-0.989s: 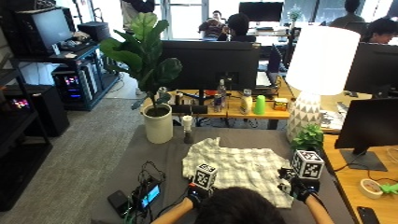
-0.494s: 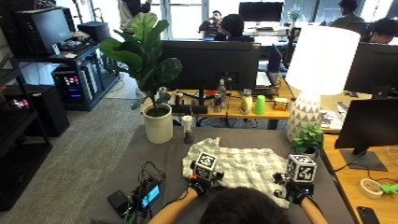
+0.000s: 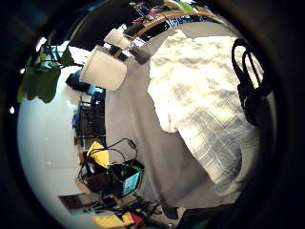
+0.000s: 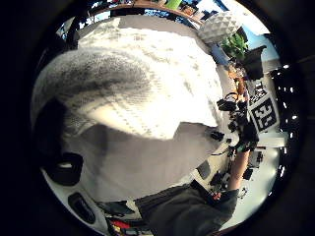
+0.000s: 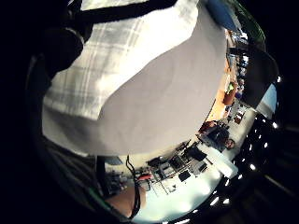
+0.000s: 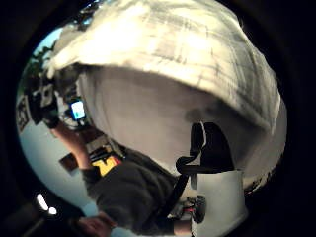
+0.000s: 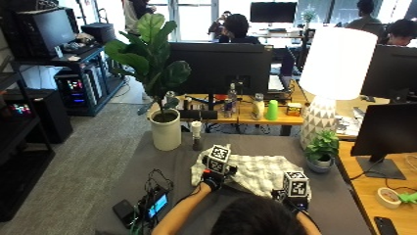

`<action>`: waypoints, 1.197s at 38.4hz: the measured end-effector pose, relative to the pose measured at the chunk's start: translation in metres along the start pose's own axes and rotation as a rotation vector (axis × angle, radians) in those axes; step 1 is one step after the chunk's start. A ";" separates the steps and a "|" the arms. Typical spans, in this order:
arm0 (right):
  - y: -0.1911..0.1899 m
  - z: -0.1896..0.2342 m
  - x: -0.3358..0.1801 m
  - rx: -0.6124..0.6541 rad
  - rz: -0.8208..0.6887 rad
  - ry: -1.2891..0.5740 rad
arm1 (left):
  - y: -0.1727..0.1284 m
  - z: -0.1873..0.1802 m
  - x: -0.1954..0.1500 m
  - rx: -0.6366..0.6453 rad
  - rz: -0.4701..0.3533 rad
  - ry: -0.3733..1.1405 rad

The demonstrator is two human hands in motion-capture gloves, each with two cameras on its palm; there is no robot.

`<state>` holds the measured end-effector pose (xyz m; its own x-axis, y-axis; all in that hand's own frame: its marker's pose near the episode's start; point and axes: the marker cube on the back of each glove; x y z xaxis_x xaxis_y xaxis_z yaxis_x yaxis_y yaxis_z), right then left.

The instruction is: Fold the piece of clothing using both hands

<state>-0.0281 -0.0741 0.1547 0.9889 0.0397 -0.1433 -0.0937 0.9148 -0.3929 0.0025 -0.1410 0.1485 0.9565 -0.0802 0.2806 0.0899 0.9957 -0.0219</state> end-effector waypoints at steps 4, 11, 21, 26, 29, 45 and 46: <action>-0.017 0.006 0.009 0.075 -0.041 -0.012 | -0.003 -0.003 -0.002 0.003 -0.005 -0.007; -0.052 -0.007 0.012 0.091 0.021 -0.100 | -0.020 0.002 -0.007 0.008 -0.031 -0.001; -0.001 -0.065 -0.002 0.116 0.209 -0.174 | -0.006 -0.026 -0.006 -0.016 -0.037 0.044; -0.004 -0.073 0.000 0.135 0.210 -0.175 | 0.030 -0.057 -0.002 -0.050 -0.021 0.071; 0.009 -0.075 -0.005 0.055 0.123 -0.184 | 0.037 -0.059 -0.002 -0.100 0.002 0.091; 0.051 -0.138 -0.001 -0.036 -0.095 -0.014 | 0.072 -0.089 -0.024 -0.332 0.220 0.063; 0.062 -0.147 -0.003 -0.021 -0.100 -0.001 | 0.078 -0.099 -0.025 -0.322 0.223 0.060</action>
<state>-0.0543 -0.0764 -0.0027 0.9935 -0.0515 -0.1018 0.0035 0.9057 -0.4239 0.0129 -0.0659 0.0444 0.9760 0.1243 0.1787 -0.0485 0.9245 -0.3782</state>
